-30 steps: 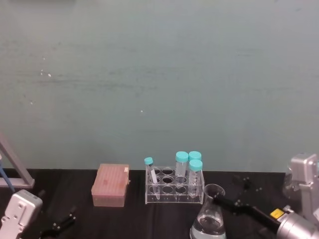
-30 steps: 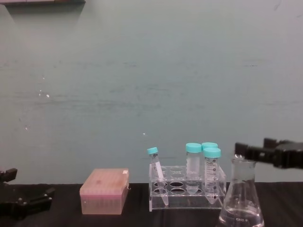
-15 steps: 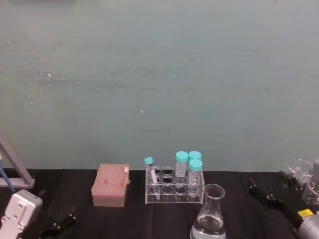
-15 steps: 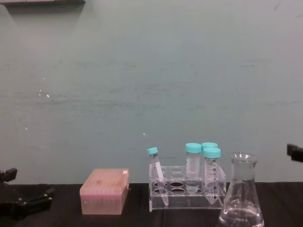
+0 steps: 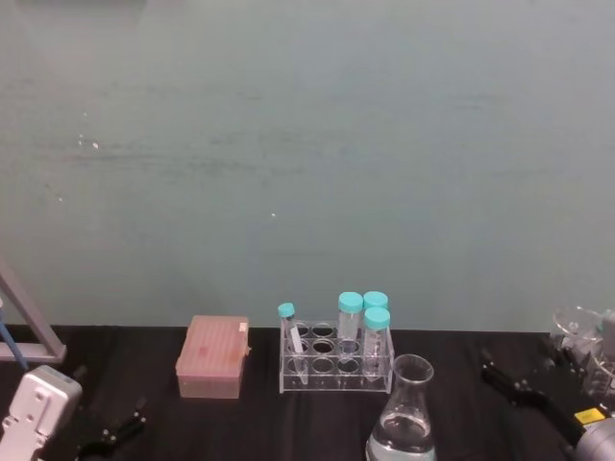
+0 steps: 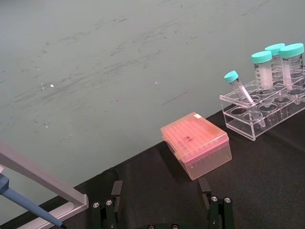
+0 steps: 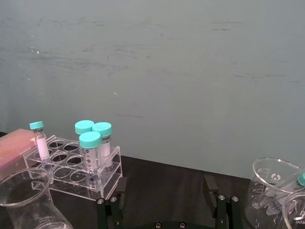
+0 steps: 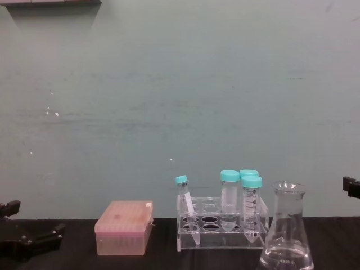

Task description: Pick up the beaker with the right gripper, shake it three times, and then put it down.

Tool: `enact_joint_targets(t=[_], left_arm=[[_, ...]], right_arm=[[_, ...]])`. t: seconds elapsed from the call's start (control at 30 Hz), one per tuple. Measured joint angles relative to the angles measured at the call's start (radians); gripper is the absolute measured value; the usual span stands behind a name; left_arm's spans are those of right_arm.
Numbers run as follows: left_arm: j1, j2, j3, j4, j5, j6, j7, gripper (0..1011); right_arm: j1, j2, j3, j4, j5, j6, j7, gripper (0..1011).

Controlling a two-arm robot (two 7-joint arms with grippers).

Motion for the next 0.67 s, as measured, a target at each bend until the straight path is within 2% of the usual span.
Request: enact_joint_targets(t=[0.67], left_arm=[[0.0, 0.0, 0.0, 0.0, 0.0, 0.0, 0.0, 1000]], right_arm=[[0.004, 0.0, -0.002, 0.003, 0.002, -0.004, 0.0, 1000]])
